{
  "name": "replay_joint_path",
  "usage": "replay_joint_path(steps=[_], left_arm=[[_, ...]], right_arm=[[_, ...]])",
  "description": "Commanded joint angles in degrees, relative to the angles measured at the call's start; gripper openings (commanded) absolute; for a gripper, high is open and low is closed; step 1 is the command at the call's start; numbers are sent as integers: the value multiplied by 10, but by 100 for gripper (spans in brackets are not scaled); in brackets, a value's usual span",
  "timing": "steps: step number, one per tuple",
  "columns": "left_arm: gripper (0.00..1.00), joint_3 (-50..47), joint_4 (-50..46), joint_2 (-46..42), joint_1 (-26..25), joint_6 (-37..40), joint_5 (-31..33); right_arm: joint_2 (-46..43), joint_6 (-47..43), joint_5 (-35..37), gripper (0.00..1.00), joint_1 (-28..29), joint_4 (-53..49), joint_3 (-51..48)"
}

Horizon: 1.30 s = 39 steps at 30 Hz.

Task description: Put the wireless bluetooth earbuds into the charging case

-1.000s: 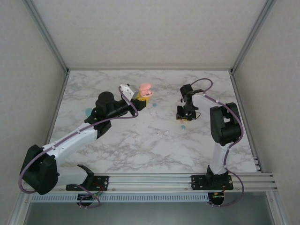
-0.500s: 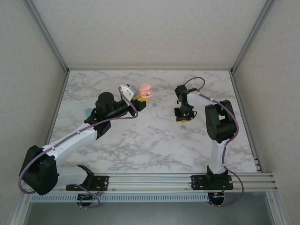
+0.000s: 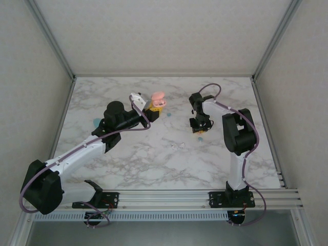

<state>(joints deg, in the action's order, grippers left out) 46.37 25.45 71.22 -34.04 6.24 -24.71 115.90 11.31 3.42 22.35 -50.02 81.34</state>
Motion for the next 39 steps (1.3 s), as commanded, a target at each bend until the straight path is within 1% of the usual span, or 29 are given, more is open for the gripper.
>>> replay_joint_path(steps=[1,7,14,24,27,29,35,39], left_arm=[[14,-2,5,-14,-4,7,6],[14,0,5,-12,-4,7,4],[14,-1,2,-13,-4,8,5],[14,6,-5,-14,-4,5,4],[14,10,-7,-12,-4,5,3],[14,12,-8,-11,-4,5,3],[14,11,-8,-6,-4,4,6],[14,12,-5,-2,-5,2,8]], right_arm=[[1,11,5,26,7,-23,0],[1,16,-2,25,6,-22,-4],[-14,24,-5,27,7,-18,-11],[-20,25,-1,26,6,-2,-16],[-13,25,1,24,6,-1,-15],[-15,27,0,20,6,-1,-17],[-54,34,-6,18,6,5,-22],[-93,39,-31,17,6,5,-17]])
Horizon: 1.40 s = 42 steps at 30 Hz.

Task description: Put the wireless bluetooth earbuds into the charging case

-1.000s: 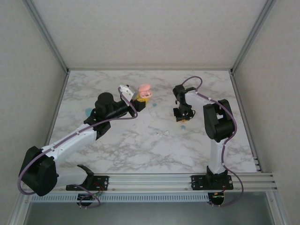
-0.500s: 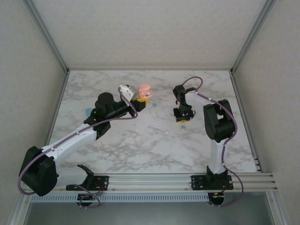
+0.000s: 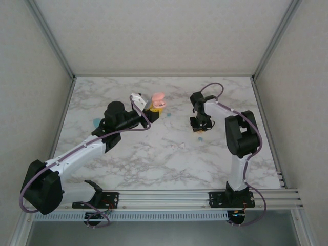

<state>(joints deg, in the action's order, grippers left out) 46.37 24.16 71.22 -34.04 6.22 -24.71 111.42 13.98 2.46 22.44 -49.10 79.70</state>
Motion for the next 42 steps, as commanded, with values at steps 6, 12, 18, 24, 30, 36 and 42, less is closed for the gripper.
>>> replay_joint_path(steps=[6,12,18,24,30,36,42], left_arm=[[14,15,10,8,-5,3,10],[14,18,17,24,-4,6,8],[15,21,37,45,-5,12,-5],[14,27,67,70,-8,20,-34],[14,38,73,82,-15,29,-54],[14,54,65,89,-24,30,-60],[14,63,55,88,-30,35,-58]], right_arm=[[-141,38,-148,17,1,23,4],[-225,75,-295,18,-2,53,30],[-276,123,-402,18,-2,96,55],[-306,194,-484,18,6,196,45],[-303,213,-483,18,27,227,42],[-289,227,-478,18,50,253,44],[-277,233,-460,18,62,257,41]])
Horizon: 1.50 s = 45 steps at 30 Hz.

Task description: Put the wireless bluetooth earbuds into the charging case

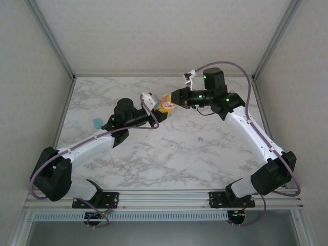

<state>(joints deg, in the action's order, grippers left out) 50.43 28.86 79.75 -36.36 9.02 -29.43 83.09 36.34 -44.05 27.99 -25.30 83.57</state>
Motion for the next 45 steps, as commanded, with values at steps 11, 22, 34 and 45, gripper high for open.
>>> replay_joint_path(steps=[11,22,34,45], left_arm=[[14,26,10,2,-12,-1,-6],[14,25,15,-3,-18,-8,6],[14,26,26,0,-19,-11,12],[14,24,31,-1,-18,-10,19]], right_arm=[[9,10,38,19,15,15,-8],[13,-3,82,19,30,-13,2],[12,-15,84,19,37,-39,6],[16,-26,115,21,42,-76,16]])
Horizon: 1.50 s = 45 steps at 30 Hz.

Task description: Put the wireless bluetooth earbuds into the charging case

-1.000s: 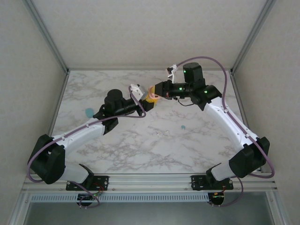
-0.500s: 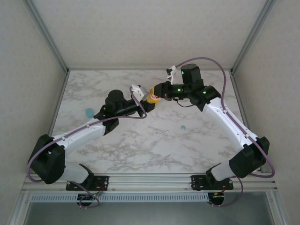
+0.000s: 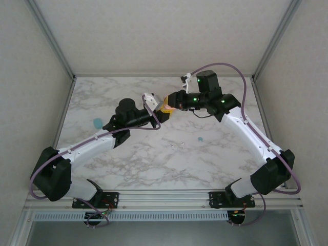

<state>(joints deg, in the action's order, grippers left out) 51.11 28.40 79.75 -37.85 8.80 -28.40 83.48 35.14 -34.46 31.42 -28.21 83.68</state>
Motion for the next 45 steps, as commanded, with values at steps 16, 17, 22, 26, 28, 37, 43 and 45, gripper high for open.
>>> replay_joint_path(steps=[16,17,22,26,28,37,43,45], left_arm=[[14,18,26,-3,-4,-3,1],[14,18,25,-3,-4,-2,1],[14,17,24,-2,-4,-2,1],[14,17,21,-2,-4,1,1],[14,16,22,-2,-4,1,1],[14,11,18,-7,-4,1,3],[14,8,17,-8,-4,2,4],[14,8,17,-10,-4,3,6]], right_arm=[[21,-29,49,27,8,-69,40],[20,-29,50,28,8,-69,40],[21,-34,55,29,9,-71,49],[22,-34,56,30,8,-68,54],[22,-36,56,31,9,-70,58],[22,-39,60,33,9,-70,72],[21,-37,59,34,9,-66,75],[17,-37,56,35,8,-63,76]])
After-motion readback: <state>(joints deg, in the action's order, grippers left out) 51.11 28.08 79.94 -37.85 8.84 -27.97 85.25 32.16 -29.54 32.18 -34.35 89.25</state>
